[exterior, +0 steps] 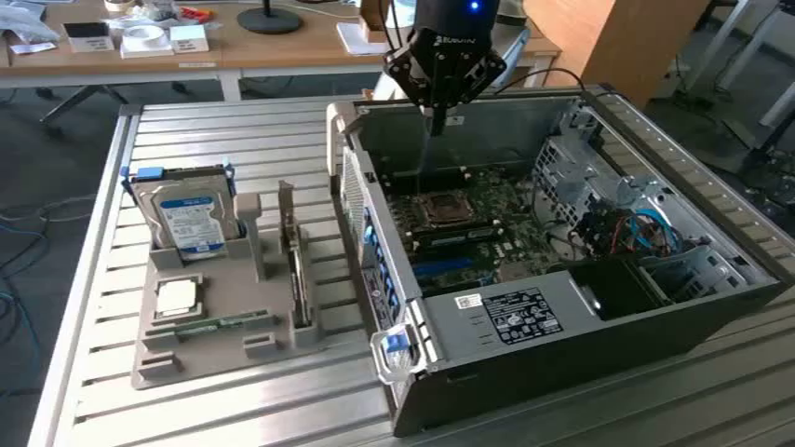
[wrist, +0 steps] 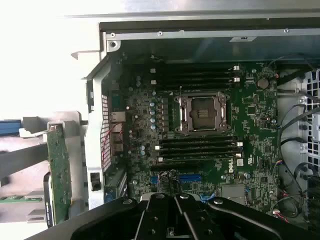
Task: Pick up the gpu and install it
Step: 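Reach for the gpu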
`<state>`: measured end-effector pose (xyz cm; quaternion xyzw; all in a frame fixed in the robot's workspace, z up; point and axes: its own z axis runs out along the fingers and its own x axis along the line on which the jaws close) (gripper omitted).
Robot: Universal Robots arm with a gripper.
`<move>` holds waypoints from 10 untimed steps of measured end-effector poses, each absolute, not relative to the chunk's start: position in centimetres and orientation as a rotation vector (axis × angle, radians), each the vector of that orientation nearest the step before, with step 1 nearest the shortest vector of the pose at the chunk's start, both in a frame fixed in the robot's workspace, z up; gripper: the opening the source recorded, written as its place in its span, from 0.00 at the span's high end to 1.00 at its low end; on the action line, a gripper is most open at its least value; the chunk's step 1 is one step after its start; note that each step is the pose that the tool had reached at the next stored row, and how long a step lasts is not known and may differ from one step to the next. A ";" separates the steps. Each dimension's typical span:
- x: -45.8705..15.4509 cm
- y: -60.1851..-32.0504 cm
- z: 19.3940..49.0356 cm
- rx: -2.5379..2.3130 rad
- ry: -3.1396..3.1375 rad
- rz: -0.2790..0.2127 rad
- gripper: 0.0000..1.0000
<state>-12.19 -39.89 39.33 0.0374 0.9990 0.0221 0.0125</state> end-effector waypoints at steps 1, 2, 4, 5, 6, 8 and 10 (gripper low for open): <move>-12.2 -39.9 39.3 0.117 3.114 0.069 0.89; -12.2 -39.9 39.3 0.117 3.114 0.069 0.89; -12.2 -39.9 39.3 0.117 3.114 0.069 0.89; -12.2 -39.9 39.3 0.117 3.114 0.069 0.89; -12.2 -39.9 39.3 0.117 3.114 0.069 0.89; -12.2 -39.9 39.3 0.117 3.114 0.069 0.89; -12.2 -39.9 39.3 0.117 3.114 0.069 0.89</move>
